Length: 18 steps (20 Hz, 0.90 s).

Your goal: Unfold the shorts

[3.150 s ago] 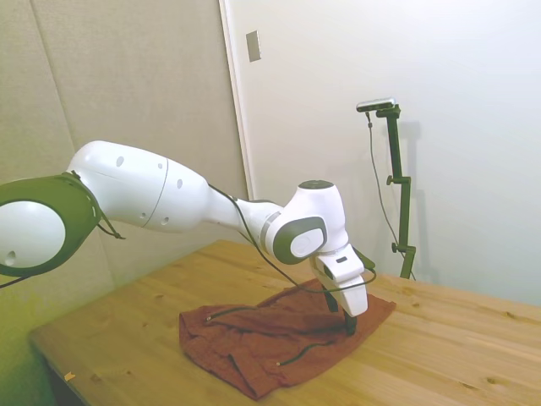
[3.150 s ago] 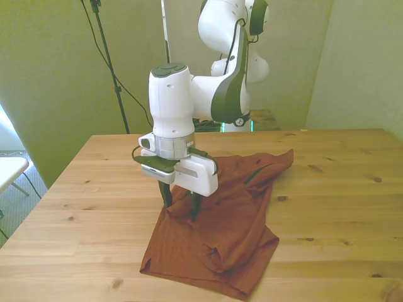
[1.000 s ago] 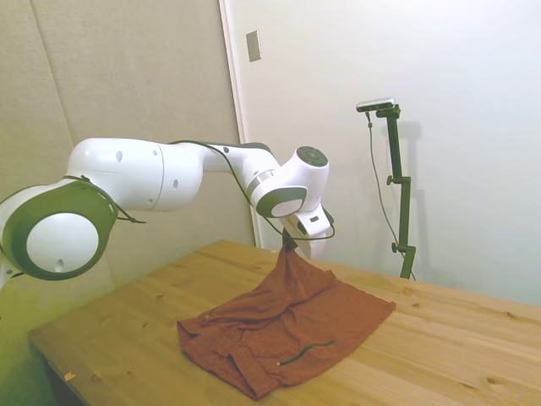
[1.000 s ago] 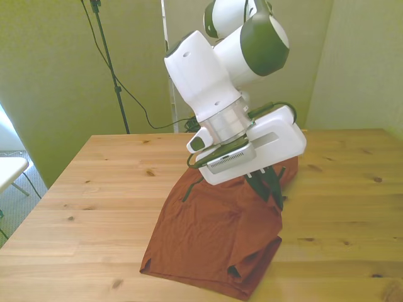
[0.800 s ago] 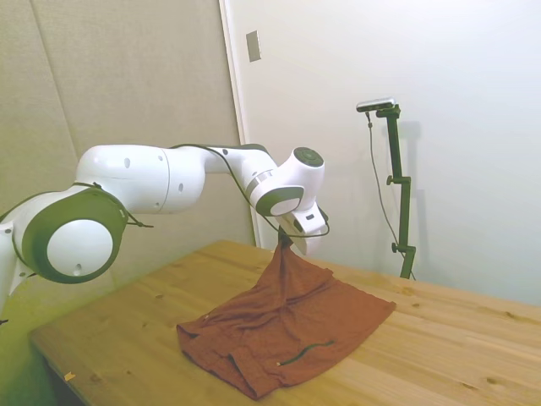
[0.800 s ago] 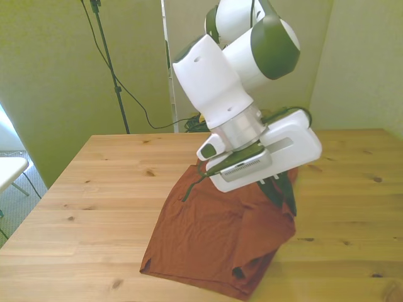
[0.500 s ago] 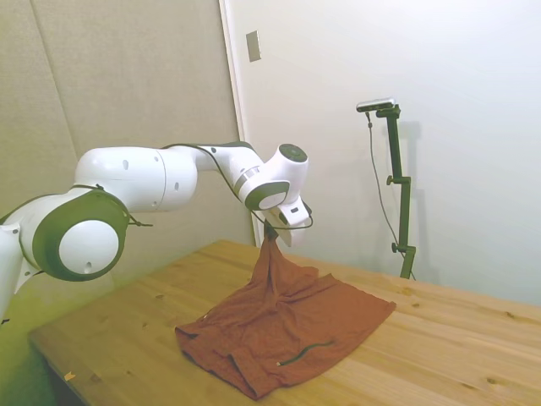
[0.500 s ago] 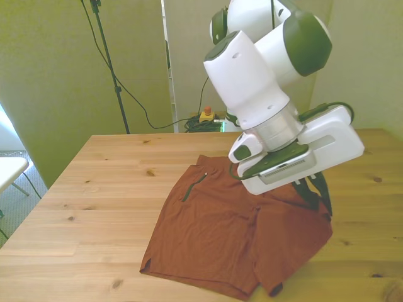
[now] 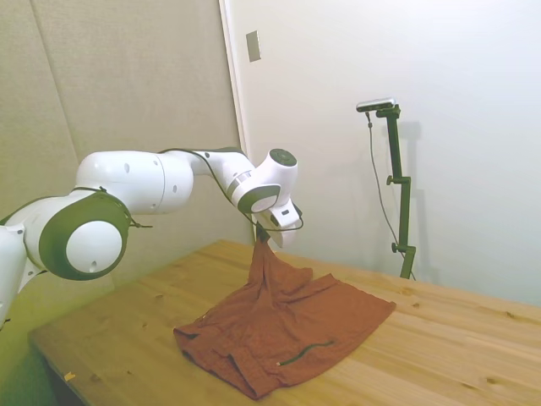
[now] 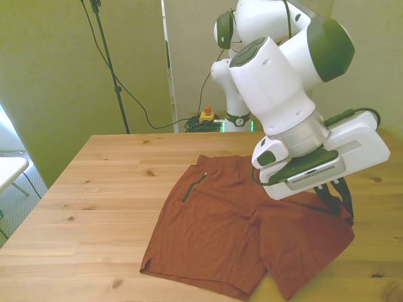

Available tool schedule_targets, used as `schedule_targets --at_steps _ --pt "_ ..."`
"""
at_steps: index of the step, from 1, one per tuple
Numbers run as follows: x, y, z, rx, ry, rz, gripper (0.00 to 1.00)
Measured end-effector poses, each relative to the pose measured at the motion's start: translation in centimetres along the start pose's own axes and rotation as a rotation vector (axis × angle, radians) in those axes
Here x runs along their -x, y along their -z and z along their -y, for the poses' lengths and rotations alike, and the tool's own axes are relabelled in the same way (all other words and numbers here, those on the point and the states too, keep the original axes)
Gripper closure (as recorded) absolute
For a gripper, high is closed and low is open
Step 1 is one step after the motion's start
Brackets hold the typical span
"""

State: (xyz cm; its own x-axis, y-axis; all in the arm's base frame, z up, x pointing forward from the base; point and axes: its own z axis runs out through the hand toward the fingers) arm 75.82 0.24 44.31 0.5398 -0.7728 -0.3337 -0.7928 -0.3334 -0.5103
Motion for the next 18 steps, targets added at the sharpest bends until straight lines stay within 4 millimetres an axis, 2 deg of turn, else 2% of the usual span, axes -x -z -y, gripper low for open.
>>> schedule_targets --at_steps 5,9,11,13,15,18 --pt "1.3 0.6 1.3 -0.017 0.028 0.008 0.0" --pt "1.7 0.8 1.5 0.006 0.05 -0.029 0.0" --pt "1.0 0.7 0.3 0.045 0.065 -0.132 0.0" --pt "0.0 0.4 -1.8 0.098 0.069 -0.226 0.0" --pt "-0.6 1.0 -4.0 0.179 0.064 -0.306 0.0" --pt "0.7 3.2 -6.6 0.288 0.087 -0.377 0.0"
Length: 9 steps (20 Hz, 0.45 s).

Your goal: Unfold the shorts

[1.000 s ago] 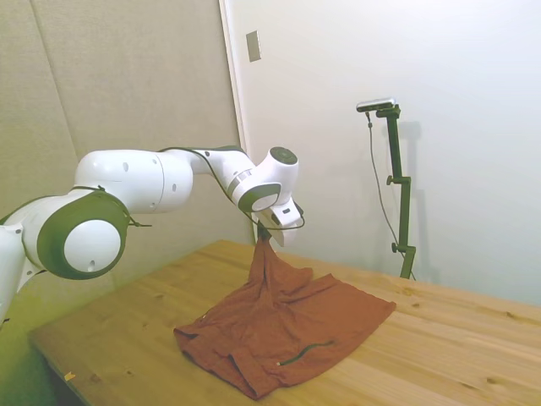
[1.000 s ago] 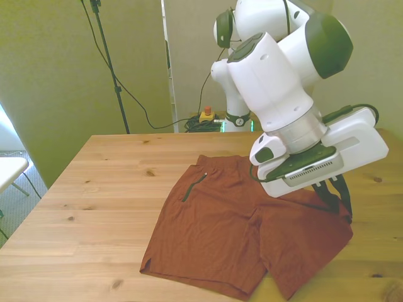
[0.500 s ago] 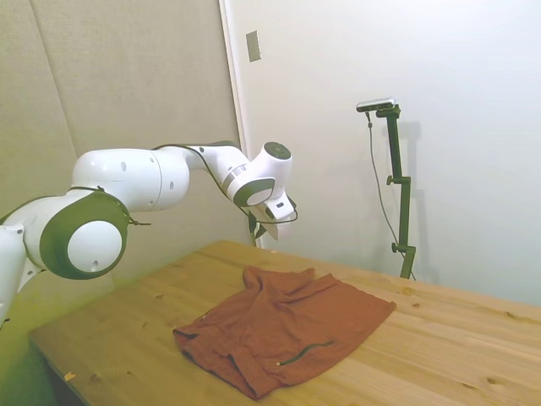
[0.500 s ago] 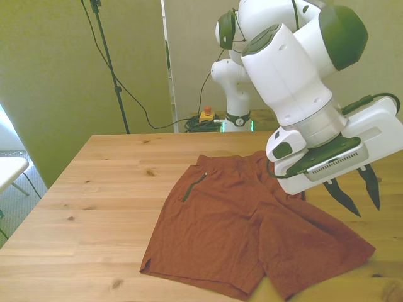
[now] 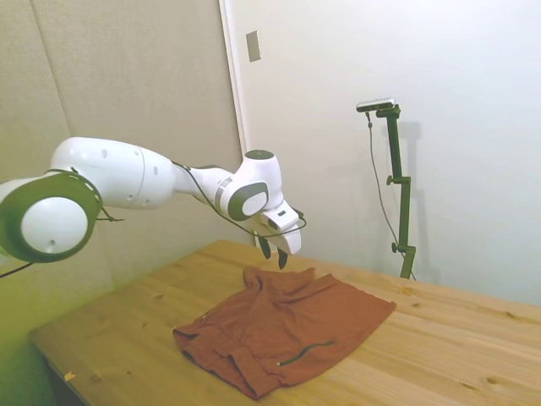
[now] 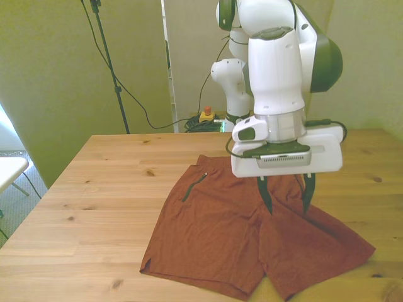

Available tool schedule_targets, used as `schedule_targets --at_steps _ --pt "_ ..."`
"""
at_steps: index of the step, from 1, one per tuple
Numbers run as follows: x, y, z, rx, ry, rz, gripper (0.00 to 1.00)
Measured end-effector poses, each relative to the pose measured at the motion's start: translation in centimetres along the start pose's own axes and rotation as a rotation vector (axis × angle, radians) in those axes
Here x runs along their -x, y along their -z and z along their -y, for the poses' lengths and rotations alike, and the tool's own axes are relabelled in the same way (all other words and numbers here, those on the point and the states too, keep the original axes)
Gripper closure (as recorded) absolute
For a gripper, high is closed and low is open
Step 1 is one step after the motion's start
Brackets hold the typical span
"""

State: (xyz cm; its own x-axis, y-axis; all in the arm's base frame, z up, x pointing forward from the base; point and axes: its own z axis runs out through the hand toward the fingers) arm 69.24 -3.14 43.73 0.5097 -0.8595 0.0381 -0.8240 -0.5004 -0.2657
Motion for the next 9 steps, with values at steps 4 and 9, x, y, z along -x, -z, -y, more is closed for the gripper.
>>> schedule_targets --at_steps 4,9 --pt "3.3 4.5 -3.8 0.044 0.069 0.016 0.0" --pt "7.6 9.9 -10.2 0.045 0.139 0.051 0.0"
